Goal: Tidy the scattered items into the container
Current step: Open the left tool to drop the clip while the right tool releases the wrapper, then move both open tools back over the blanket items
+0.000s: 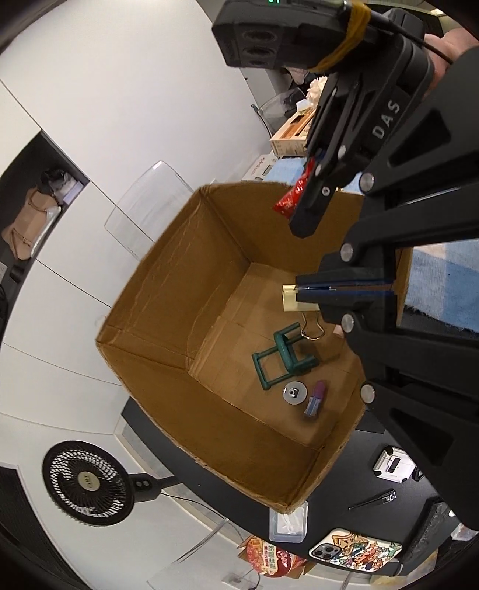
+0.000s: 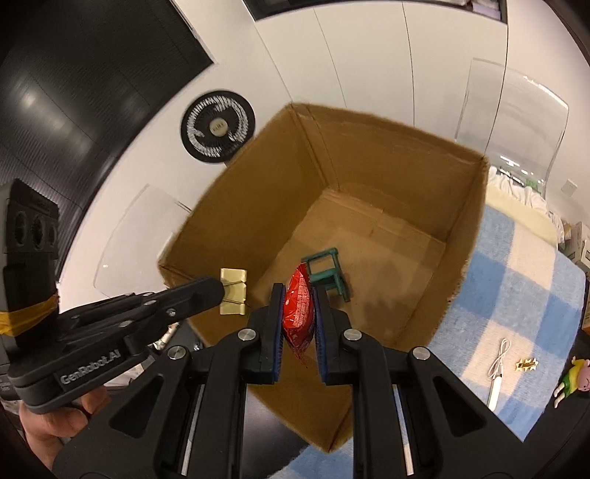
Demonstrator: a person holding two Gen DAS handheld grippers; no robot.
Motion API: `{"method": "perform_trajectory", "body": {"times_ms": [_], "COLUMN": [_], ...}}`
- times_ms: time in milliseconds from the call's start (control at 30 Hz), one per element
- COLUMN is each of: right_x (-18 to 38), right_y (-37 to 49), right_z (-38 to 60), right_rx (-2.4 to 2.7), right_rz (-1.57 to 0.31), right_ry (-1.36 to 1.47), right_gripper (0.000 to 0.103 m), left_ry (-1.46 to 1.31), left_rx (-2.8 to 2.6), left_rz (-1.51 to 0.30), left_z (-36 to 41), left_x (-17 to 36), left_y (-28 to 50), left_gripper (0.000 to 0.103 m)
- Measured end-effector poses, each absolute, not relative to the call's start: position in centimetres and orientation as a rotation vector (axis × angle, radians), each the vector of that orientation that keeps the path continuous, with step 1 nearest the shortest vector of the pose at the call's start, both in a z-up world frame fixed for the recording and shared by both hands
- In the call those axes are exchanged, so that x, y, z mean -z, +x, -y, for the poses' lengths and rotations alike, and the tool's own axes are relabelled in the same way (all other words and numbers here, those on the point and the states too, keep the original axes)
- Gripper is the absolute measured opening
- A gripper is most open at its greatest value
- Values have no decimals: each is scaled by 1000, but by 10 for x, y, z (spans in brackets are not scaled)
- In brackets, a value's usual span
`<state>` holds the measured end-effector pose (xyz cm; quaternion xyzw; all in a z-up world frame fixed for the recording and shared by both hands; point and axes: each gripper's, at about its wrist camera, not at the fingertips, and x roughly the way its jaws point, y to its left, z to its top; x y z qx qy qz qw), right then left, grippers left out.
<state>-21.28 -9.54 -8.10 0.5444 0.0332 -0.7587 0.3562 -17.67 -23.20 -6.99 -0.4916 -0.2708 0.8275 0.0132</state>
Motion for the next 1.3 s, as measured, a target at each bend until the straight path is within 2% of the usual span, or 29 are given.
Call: {"method": "perform_trajectory", "body": {"times_ms": [367,567,600,633,667,700,733,800,867,967,1033,1100,1167,1300], "right_x": [118,115,113,111,109,107,104,99,94,87,82,77,73,63], "right_y": [-230,-234,-234,-235,-235,-235,-234,-233,-231,-229,-227,-226,-224,-217], "right_z": [111,108,105,103,101,98,95,89,84,75,70,64,59,40], "right_rx": [1904,1929,1939,1948,1958,1970,1974,1983,1992,2004,2013,2021,2029,2053], "right_rz": [-127,-142,-135,-127,-120,-107,-101,-88,-74,-55,-42,-29,-16,34], "right_ry": [1515,1516,1511,1506,1500,1491,1485,1473,1461,1442,1430,1418,1405,1390], "right_gripper": [15,18,22,36,53,57,60,68,84,101,103,103,103,103], "left_ry": [-1612,-1667,-1676,-1684,-1688,-1675,-1677,-1678,-1670,-1649,-1643,-1634,-1629,-1627], "left_rx": [-2527,-2518,-2524,-2531,-2542,-2555,-2575,-2578,-2579,-2579,-2580,-2585,-2595,-2601], "left_rz": [904,893,885,876,867,868,864,880,894,893,874,860,839,779], "left_z": [244,245,244,243,242,242,241,242,242,241,237,233,227,210], "left_x": [101,109,110,110,110,108,106,105,103,97,92,87,81,72], "left_y": [-193,-200,-200,-200,-200,-199,-197,-195,-194,-192,-191,-190,-188,-186], "left_gripper": [1,3,10,19,42,58,62,77,86,87,88,97,100,101]}}
